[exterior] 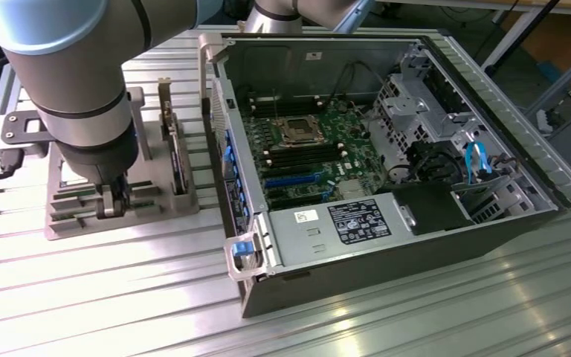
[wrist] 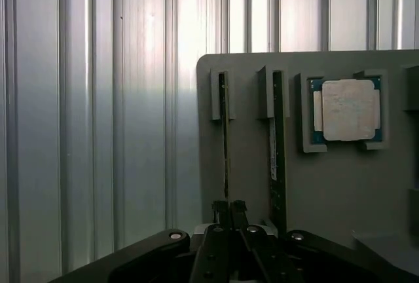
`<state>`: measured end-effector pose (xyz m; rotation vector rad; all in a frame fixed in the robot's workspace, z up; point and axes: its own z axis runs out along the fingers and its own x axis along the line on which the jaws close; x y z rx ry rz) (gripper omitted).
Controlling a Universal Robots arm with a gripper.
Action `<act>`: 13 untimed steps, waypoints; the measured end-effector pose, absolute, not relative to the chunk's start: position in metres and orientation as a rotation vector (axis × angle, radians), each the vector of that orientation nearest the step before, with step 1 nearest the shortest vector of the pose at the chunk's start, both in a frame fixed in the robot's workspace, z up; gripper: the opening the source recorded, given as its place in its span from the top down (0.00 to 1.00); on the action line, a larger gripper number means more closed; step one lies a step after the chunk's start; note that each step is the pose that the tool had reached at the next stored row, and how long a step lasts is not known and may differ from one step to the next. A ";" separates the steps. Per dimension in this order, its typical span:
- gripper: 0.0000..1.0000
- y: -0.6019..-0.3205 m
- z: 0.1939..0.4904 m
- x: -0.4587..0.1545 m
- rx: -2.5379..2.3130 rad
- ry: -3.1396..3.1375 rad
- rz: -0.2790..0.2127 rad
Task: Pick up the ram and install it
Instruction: 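Pick up the ram and move it above insertion slot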
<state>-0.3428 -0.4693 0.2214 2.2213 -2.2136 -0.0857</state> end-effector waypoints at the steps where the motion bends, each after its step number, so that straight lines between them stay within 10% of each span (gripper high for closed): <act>1: 0.88 -0.469 0.222 -0.343 2.221 -2.214 -0.086; 13: 0.88 -0.469 0.235 -0.343 2.221 -2.214 -0.086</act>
